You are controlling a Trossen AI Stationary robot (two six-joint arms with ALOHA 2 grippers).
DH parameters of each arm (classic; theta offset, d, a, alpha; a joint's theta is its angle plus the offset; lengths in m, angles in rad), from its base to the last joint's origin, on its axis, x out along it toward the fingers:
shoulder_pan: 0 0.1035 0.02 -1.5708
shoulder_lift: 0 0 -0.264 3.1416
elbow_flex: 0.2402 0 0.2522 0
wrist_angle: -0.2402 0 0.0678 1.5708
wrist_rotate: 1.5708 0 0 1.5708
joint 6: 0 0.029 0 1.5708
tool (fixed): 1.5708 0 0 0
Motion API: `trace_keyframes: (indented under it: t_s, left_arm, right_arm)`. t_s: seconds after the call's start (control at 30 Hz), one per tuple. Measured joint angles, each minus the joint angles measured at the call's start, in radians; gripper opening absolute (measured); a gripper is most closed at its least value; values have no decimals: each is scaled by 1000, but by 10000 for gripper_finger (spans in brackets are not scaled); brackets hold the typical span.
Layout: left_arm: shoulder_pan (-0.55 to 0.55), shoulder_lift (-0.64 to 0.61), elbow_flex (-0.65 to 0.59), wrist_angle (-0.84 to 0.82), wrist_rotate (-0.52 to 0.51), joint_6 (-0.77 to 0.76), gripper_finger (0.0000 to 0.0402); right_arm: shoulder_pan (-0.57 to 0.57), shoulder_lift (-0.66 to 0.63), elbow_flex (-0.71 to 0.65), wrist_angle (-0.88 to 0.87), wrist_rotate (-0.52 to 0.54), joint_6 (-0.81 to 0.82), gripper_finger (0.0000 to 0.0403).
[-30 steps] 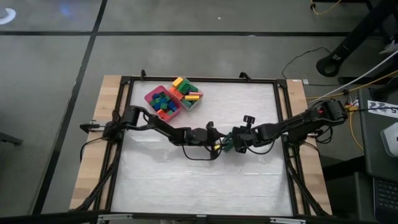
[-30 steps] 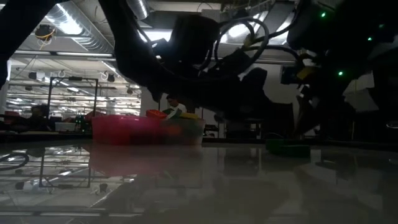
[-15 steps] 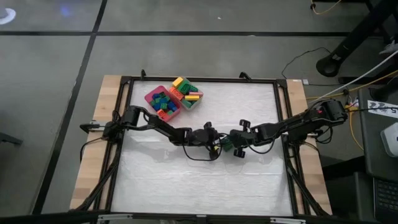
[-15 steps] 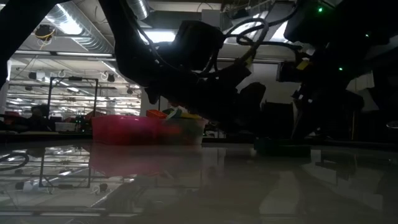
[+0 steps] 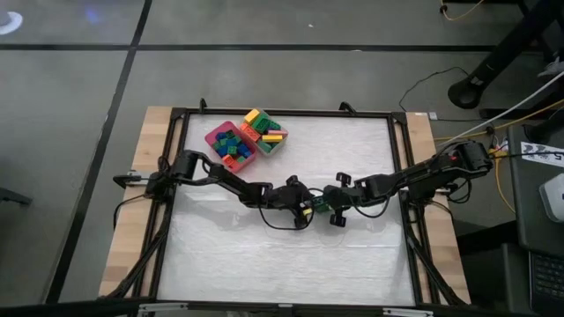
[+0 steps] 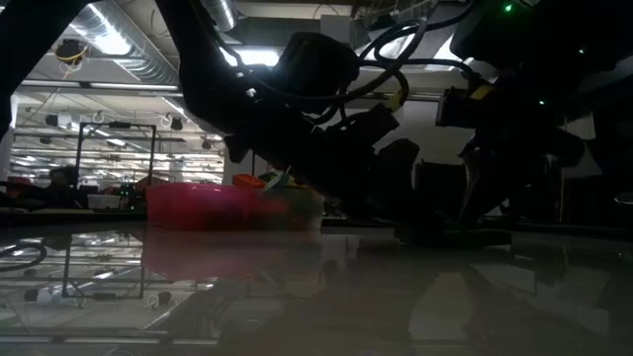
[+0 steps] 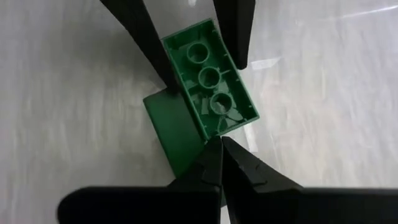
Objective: Sort blocks by size
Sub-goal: Put the big green game piece into the white bin
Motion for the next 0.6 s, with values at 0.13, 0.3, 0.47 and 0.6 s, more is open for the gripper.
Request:
trace_keyframes:
  t_s: [0.13,0.3,0.47,0.6]
  left_arm:
    - [0,-1,0,-7,-1,0,181]
    - [1,-1,0,-19,-3,1,145]
    - [1,-3,2,-47,-5,-7,117]
    - [1,-3,1,-46,-6,-7,118]
  right_arm:
    - [0,0,0,0,2,-4,5]
    - [0,-14,5,-10,3,-34,5]
    - [0,-48,33,-44,2,-63,5]
    - [0,-81,53,-88,11,-79,5]
